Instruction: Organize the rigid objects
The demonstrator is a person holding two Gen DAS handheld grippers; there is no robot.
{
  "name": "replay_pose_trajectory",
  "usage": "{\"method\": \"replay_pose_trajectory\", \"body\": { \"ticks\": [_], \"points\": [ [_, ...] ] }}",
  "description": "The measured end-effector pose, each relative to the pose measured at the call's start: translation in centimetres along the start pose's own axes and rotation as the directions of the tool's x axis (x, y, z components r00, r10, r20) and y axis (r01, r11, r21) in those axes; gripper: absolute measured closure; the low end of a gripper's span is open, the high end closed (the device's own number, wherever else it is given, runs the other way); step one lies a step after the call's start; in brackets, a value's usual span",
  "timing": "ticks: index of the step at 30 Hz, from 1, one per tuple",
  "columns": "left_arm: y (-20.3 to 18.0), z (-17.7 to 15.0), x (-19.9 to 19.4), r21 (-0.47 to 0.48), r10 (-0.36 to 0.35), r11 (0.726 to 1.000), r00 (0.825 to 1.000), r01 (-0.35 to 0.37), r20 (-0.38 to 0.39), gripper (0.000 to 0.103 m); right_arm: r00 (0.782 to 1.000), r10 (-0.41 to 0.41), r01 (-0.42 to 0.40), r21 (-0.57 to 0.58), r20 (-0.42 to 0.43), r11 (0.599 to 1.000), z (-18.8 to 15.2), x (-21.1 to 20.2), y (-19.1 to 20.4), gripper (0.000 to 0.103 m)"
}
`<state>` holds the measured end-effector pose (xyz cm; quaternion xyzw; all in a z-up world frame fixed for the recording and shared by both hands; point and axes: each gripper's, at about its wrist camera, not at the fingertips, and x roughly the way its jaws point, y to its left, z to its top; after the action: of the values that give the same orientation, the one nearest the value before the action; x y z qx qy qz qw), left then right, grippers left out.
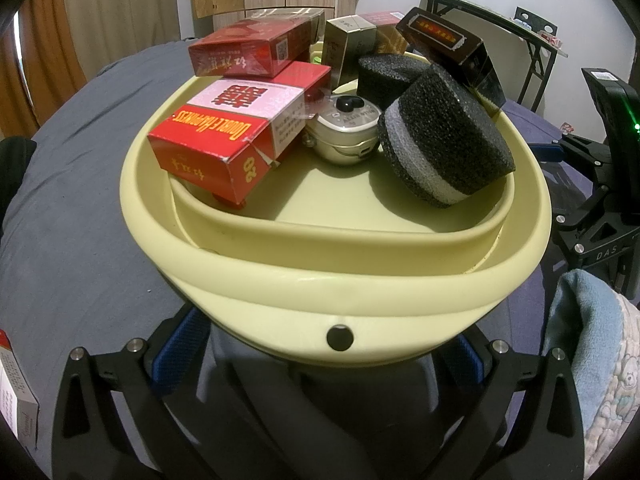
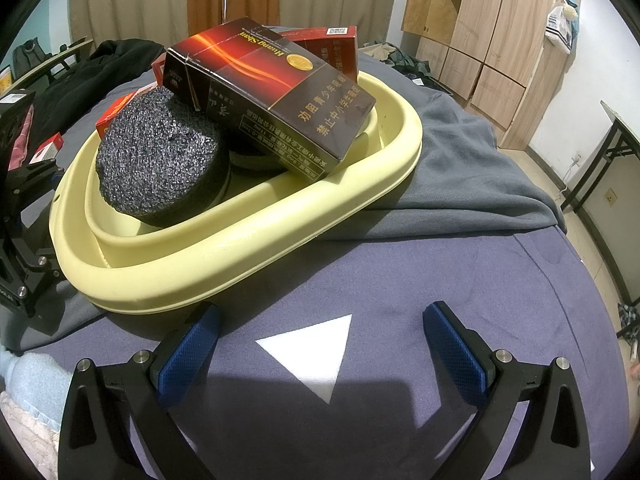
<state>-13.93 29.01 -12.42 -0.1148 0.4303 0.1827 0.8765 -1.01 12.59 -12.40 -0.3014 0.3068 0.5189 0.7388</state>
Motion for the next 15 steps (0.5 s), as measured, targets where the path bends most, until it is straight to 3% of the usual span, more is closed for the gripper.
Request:
{"method": "replay_pose_trajectory", "body": {
  "ticks": [15],
  "points": [
    [0.06, -0.05, -0.01, 0.0, 0.0, 1.0, 1.0, 0.0, 0.0, 0.0, 1.0, 0.0, 0.0, 0.0, 0.0, 1.0, 0.0, 0.01, -0.02, 0.0]
  ]
}}
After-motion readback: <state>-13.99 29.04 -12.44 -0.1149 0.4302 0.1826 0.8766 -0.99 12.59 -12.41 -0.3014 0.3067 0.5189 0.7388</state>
